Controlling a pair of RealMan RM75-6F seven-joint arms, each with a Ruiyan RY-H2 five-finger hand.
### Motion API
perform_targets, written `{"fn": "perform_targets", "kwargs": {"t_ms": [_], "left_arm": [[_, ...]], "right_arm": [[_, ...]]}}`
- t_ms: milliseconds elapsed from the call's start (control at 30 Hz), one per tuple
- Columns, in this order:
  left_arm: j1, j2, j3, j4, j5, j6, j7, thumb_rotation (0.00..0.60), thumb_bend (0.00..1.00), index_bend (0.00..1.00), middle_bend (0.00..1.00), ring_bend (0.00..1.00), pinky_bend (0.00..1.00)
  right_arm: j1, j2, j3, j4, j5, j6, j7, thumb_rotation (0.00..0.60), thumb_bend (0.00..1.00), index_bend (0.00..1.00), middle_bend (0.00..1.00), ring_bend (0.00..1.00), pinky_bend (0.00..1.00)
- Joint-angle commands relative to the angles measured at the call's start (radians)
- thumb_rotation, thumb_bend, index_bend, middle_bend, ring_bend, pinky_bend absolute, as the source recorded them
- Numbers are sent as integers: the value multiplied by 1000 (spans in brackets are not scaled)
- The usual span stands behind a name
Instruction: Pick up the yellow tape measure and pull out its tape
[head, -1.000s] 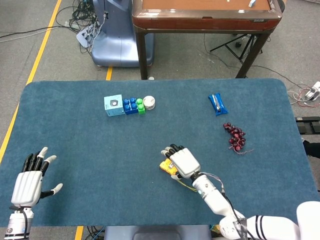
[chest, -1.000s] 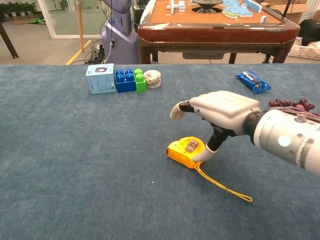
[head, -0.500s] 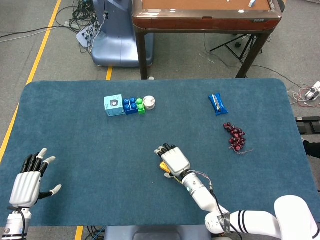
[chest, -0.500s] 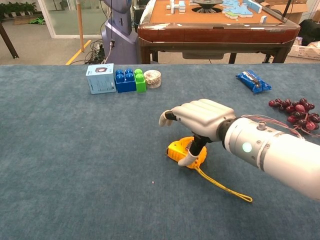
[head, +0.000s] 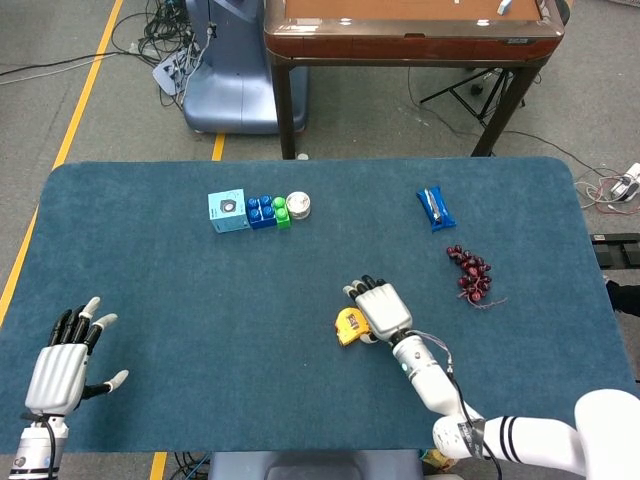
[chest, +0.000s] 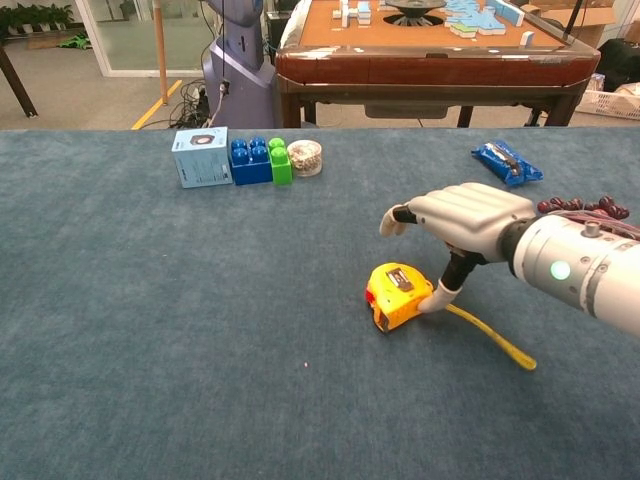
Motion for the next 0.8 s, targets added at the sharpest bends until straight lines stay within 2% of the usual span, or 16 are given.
{"fn": "perform_targets", "kwargs": {"t_ms": [33, 233, 533, 800], "left_arm": [[2, 1, -2, -4, -3, 4, 6, 600, 103, 207, 29, 0, 0], [7, 0, 2, -11, -4, 7, 11, 600, 102, 206, 29, 0, 0], [10, -4, 5, -16, -4, 4, 12, 600, 102, 207, 20, 0, 0], [10, -4, 3, -7, -8, -1, 3, 600, 102, 207, 19, 0, 0]], "right_arm": [[7, 15, -9, -6, 3, -27, 21, 600, 0, 216, 226, 148, 283], [19, 51, -36, -20, -49, -70, 74, 600, 0, 216, 253, 148, 283], [64, 93, -44, -2, -74, -152, 129, 600, 0, 216, 253, 148, 283], [77, 70, -46, 0, -57, -135, 130, 600, 0, 216, 254, 149, 283]]}}
